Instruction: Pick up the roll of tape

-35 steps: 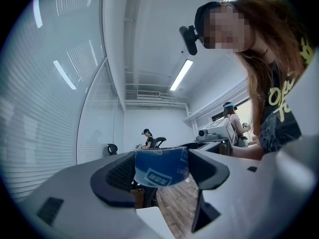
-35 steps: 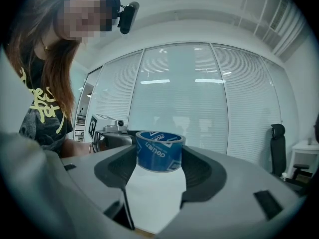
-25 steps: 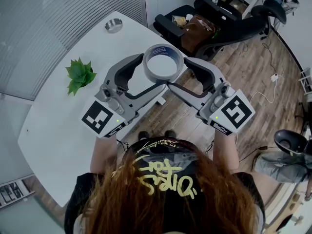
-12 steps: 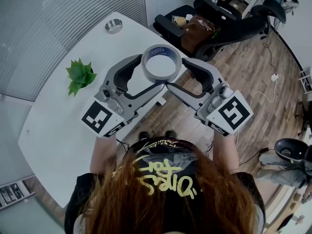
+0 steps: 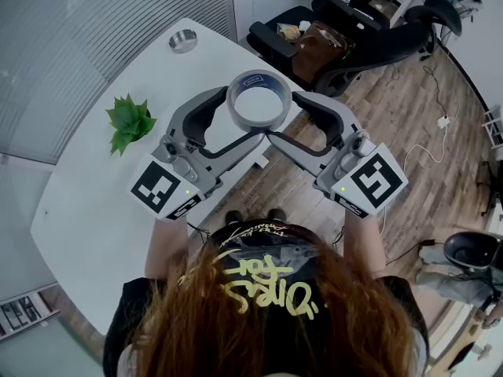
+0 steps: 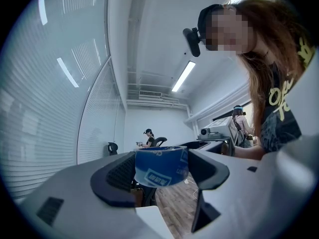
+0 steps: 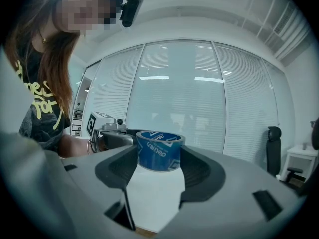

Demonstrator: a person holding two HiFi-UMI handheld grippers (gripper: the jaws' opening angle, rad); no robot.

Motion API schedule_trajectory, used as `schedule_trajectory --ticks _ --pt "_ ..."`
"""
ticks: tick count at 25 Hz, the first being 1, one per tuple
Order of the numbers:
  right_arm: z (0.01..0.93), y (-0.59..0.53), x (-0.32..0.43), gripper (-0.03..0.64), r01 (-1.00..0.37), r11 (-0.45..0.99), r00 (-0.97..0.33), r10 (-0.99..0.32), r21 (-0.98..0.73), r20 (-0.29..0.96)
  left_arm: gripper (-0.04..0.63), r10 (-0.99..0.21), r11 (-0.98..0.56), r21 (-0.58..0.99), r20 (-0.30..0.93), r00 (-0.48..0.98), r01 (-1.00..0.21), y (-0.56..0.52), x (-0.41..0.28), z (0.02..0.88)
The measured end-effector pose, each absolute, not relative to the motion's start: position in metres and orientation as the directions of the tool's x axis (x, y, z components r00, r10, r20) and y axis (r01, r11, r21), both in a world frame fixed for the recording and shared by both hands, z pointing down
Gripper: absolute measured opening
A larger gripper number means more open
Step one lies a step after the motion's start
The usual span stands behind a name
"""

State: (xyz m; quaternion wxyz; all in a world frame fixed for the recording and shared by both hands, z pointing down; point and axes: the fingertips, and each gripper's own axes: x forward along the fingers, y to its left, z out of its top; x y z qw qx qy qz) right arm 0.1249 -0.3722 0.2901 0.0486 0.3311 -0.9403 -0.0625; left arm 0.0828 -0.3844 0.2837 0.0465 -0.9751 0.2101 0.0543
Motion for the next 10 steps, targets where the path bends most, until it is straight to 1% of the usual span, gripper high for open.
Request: schedule_trajectory --ticks 10 --pt "0.2835 -0.3734 0.1197 0.273 -0.622 0.767 -0.772 -0.635 0.155 0.044 0.328 -0.404 -0.908 -0.065 -0.131 0.906 -0.414 -0.3863 0.0773 0.2776"
